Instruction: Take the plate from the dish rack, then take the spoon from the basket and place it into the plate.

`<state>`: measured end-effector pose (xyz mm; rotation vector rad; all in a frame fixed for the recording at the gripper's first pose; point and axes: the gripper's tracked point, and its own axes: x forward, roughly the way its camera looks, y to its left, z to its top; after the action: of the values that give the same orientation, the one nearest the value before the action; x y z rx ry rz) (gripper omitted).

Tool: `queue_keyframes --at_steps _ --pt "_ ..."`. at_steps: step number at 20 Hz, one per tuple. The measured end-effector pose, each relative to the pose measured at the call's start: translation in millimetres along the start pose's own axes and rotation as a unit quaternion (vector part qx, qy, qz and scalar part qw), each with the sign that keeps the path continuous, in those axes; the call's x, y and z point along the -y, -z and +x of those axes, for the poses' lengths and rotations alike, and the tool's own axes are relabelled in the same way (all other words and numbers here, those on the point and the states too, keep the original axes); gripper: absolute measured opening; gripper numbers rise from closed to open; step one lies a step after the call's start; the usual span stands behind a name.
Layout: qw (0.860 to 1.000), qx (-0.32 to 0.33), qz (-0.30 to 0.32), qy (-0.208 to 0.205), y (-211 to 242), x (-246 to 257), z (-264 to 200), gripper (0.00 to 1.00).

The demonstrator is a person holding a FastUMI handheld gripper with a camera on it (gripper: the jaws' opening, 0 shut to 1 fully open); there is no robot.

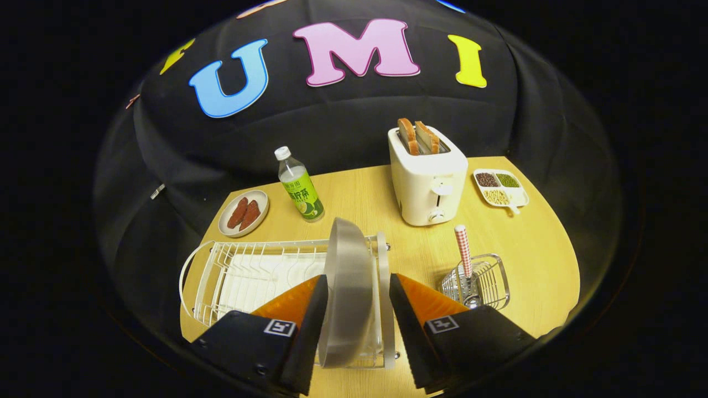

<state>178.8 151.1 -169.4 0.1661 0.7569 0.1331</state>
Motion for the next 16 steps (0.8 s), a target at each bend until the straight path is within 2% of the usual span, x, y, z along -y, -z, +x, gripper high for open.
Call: queue_keyframes --at_steps 1,3,9,16 --pt "1.000 -0.011 0.009 -0.006 2.8 -4.1 3.2 0.66" --pt "0.999 -0.029 0.023 0.000 5.1 -4.8 -0.1 0.40" --pt "0.998 -0.015 -0.032 0.047 1.3 -18.7 -1.0 0.33" --pt "0.995 0.009 -0.064 0.078 -13.9 -22.6 -10.2 0.33"
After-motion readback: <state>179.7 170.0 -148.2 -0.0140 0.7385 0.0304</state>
